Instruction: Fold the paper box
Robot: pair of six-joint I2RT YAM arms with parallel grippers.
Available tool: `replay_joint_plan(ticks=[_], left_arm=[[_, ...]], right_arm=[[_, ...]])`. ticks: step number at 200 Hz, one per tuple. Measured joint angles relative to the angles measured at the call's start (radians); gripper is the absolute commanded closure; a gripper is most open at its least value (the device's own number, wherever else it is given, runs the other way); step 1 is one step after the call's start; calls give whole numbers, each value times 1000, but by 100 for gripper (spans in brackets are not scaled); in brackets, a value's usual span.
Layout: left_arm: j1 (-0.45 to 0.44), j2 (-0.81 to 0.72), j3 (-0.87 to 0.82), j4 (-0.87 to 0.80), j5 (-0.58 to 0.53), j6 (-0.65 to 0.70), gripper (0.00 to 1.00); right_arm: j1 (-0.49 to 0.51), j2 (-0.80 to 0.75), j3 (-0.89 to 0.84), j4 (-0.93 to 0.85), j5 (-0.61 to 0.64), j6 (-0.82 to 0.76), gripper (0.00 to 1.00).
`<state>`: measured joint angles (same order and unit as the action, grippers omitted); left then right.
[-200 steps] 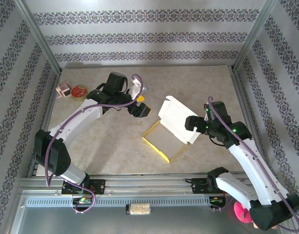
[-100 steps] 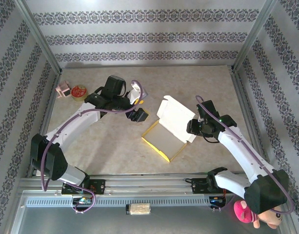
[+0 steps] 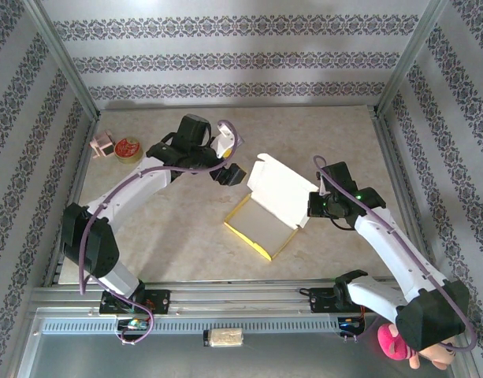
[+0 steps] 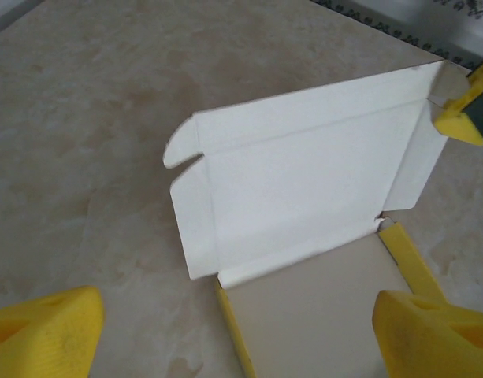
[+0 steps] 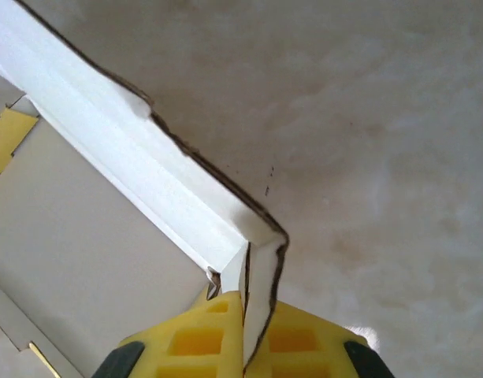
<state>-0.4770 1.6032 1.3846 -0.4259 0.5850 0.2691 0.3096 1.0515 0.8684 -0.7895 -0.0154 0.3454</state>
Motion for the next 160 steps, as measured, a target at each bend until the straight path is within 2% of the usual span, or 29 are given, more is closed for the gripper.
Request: replay_joint_plan(ticks=[52, 89, 122, 160], left_arm=[[0, 39, 70, -35, -34, 77, 12], [0, 55, 129, -179, -74, 270, 13], [-1, 55, 55, -192, -183, 330, 14], [5, 55, -47, -180, -283, 378, 14]], right_arm=[[0, 23, 51, 129, -60, -279, 100], [0, 151, 136, 221, -81, -561, 100], [0, 211, 152, 279, -114, -720, 100], [-7, 235, 153, 325, -170, -810, 100]])
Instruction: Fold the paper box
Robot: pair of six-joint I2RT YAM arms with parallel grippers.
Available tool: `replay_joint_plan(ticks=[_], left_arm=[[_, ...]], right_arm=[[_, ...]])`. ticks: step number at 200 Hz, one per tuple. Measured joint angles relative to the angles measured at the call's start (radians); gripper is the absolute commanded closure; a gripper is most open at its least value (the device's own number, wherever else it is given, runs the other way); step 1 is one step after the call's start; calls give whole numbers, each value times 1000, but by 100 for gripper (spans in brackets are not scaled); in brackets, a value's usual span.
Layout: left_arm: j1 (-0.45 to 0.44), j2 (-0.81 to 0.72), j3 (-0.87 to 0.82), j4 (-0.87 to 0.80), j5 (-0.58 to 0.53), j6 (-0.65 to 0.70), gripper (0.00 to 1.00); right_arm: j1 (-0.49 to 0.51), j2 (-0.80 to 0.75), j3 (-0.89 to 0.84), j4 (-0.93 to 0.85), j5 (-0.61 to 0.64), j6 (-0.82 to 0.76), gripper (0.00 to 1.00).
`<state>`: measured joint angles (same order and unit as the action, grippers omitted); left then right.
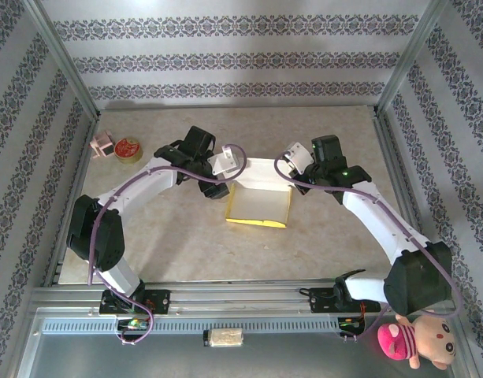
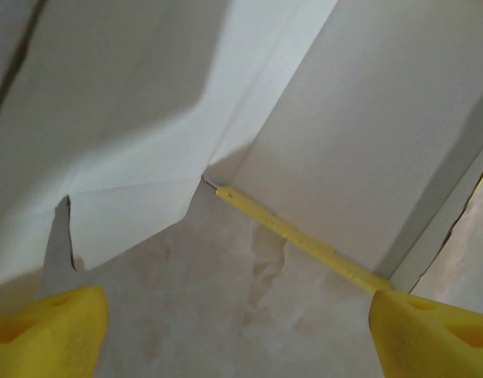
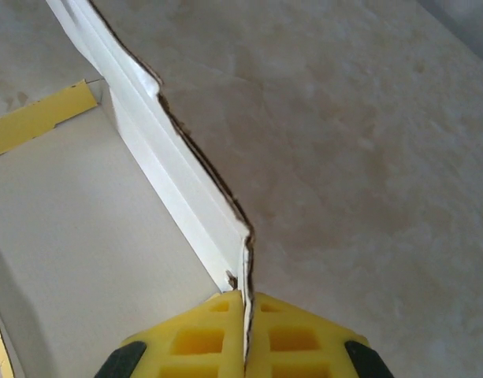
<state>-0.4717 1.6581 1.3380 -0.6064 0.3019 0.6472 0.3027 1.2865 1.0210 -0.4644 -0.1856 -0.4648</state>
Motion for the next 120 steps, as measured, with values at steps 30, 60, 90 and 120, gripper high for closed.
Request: replay_joint_plan(ticks=[30, 60, 90, 120], left_arm=[[32, 0, -3, 49, -11, 20, 14], [55, 0, -32, 134, -12, 35, 14], [76, 6, -48, 174, -10, 57, 14], [124, 10, -47, 195, 0, 68, 14]], right_arm=[[0, 0, 0, 24, -40, -38, 100], [0, 0, 0, 42, -58, -56, 100], [0, -1, -2, 48, -69, -67, 100], [0, -1, -5, 50, -71, -74, 100]])
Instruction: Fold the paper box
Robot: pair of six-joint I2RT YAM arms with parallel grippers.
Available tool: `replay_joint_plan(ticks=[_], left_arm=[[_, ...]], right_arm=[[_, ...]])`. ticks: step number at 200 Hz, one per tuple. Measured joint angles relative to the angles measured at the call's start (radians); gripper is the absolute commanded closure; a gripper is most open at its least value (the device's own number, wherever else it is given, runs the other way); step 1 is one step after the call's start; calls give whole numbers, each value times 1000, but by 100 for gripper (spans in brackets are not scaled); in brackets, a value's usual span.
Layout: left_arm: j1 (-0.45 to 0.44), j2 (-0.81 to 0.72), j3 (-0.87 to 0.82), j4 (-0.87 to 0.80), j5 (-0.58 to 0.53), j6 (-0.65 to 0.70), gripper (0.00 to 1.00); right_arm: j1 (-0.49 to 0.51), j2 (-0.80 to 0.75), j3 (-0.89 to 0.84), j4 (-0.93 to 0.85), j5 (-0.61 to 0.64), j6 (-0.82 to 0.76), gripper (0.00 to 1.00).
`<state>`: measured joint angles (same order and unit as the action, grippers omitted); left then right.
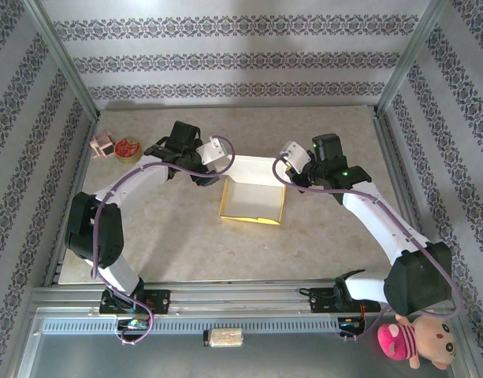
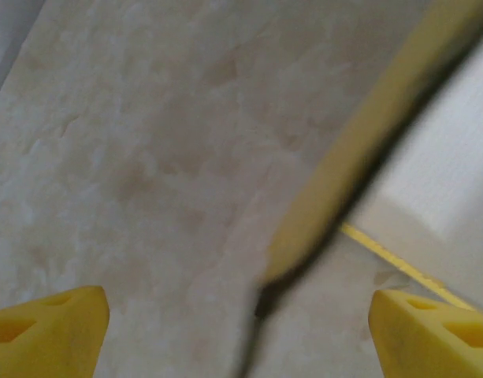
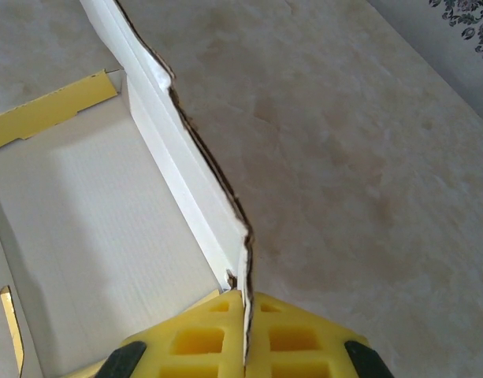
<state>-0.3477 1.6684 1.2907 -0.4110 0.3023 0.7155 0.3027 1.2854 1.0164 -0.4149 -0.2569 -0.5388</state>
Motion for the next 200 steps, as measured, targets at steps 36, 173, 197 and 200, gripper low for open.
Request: replay_joint_plan(ticks=[36, 173, 197, 200], left_arm=[[8, 22, 29, 0, 86, -8, 26], [6, 143, 236, -6, 41, -394, 100], [-5, 157, 272, 16, -55, -583, 100], [-6, 157, 273, 19, -66, -606, 100]], right_arm=[[0, 0, 0, 0, -4, -8, 100], [3, 123, 87, 121, 77, 389, 100], [14, 205, 132, 218, 108, 595, 100], [16, 216, 136, 228, 111, 618, 100]])
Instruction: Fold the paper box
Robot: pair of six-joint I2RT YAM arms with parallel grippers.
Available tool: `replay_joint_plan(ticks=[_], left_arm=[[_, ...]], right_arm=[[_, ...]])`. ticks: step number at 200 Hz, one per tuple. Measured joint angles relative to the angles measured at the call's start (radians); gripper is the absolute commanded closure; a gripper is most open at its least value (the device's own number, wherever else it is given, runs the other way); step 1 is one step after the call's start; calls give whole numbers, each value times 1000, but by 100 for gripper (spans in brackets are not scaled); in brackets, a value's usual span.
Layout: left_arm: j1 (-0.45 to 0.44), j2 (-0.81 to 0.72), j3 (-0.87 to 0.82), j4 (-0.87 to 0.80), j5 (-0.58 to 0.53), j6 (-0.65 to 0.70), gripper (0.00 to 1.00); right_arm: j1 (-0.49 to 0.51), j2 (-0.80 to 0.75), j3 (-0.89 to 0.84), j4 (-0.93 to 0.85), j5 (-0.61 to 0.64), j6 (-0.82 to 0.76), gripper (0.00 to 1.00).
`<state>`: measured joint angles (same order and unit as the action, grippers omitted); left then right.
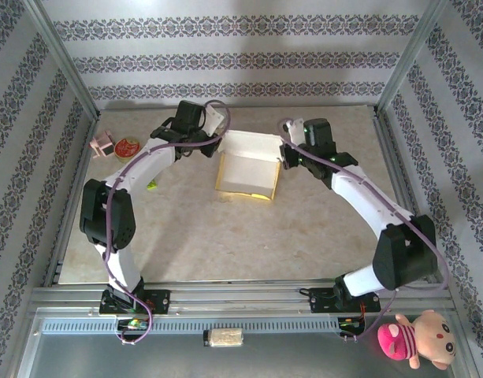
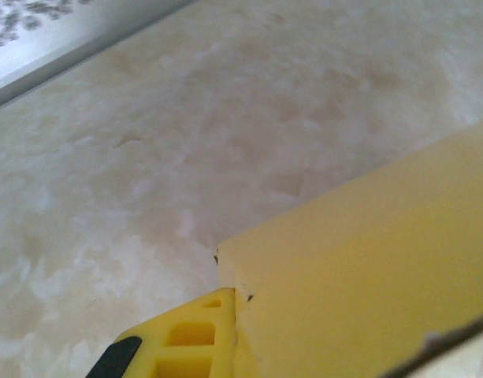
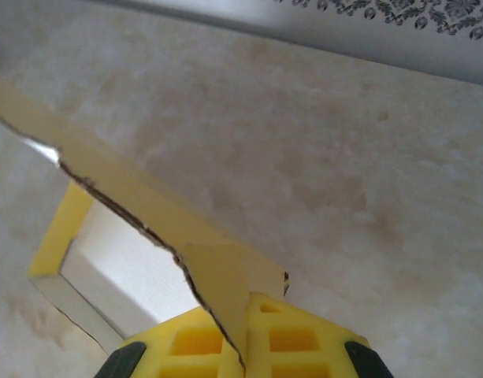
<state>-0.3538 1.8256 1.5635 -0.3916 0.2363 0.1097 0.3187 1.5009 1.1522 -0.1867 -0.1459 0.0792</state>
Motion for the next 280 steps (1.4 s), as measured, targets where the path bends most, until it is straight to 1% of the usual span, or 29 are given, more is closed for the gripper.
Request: replay_joint_plan(ticks=[21, 53, 92, 139, 179, 263, 268, 280], left_arm=[[-6, 13, 9, 29, -70, -138, 100], [-7, 56, 10, 76, -140, -294, 100], [-9, 72, -52, 178, -155, -436, 100], [-13, 80, -153, 266, -150, -558, 100], [-13, 89, -185, 326, -147, -620, 100], [-13, 74, -288, 416, -137, -667, 100], [-13, 70, -296, 421, -137, -668, 98], [-13, 60, -313, 431, -139, -669, 90]], right_arm=[[22, 80, 32, 76, 53, 130, 100], [62, 172, 63, 161, 147, 257, 100], [66, 204, 24, 271, 172, 351, 100], [84, 223, -76, 369, 176, 411, 100], [90, 239, -104, 421, 183, 424, 100], [104, 251, -148, 470, 184, 441, 100], [105, 251, -150, 473, 183, 442, 100], [107, 251, -155, 481, 183, 442, 99]])
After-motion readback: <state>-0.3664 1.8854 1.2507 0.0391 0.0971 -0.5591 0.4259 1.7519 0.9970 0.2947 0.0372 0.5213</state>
